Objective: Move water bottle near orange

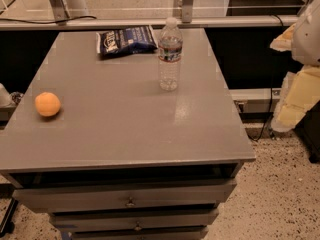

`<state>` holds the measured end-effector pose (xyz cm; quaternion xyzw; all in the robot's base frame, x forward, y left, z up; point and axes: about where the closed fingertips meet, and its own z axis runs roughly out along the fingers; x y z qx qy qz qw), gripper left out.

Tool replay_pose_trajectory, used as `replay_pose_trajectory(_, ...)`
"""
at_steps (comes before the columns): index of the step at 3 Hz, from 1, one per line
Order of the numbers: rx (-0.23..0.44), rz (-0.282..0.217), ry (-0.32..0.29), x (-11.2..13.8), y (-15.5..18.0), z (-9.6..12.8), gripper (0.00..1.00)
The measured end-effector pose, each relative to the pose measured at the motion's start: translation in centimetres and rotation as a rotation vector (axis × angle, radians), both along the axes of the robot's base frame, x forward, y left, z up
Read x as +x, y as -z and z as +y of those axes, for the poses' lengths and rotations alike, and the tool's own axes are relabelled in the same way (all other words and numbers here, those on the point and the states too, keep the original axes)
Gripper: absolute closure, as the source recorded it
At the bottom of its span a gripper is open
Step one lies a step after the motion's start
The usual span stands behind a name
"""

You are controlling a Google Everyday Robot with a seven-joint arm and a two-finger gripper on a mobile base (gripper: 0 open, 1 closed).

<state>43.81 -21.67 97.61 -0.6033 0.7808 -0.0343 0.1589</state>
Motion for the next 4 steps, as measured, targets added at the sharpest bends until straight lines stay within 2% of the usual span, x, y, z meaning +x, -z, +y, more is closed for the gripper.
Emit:
replay_pose_trajectory(1,0.0,0.0,0.0,0.0,0.0,0.0,0.0)
replay_pose_trajectory(2,0.053,-0.029,-0.022,1.1,0.8,0.4,0.0)
replay_pose_trajectory(4,0.241,-0.16,-0.169,7.2,4.0,3.0,0.0)
